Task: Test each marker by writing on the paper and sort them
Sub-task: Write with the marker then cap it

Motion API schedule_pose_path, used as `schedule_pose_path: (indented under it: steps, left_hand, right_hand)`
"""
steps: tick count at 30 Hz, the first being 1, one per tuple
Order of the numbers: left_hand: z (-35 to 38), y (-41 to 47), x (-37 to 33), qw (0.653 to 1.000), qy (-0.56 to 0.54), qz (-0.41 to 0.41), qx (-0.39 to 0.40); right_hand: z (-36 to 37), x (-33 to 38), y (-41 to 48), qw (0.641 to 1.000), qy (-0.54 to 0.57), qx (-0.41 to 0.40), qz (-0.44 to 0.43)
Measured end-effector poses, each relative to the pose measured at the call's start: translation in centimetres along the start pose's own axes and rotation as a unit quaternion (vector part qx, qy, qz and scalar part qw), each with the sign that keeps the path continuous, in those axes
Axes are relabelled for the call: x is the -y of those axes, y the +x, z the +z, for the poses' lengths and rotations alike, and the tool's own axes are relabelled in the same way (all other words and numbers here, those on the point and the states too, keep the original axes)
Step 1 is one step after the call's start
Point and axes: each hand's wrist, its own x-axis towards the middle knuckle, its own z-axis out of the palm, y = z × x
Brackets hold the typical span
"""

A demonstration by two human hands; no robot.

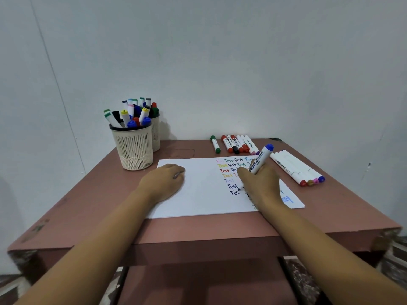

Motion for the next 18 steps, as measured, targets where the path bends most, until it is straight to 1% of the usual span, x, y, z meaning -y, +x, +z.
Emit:
schedule_pose_path:
  steps: [7,12,15,18]
  left_hand:
    - [-0.04,0.04,-0.03,1.000,0.001,0.002,-0.007]
    - [-0.04,0.11,0.05,1.000,-0.005,0.000,-0.007]
    - [0.03,0.08,0.14,1.000,-0.005,0.000,-0.005]
    - [0.06,0.12,0.24,1.000,-0.013,0.001,-0.010]
  right_hand:
    - [0.05,0.04,0.15,1.000,-0.009,0.015,0.002]
    - [-0.25,0.22,0.05,1.000,0.021,0.001,0.016]
    - [-0.17,0.20,-0.02,1.000,0.007,0.007,0.015]
    - [-0.01,0.01,0.02,1.000,-0.012,-0.006,0.001]
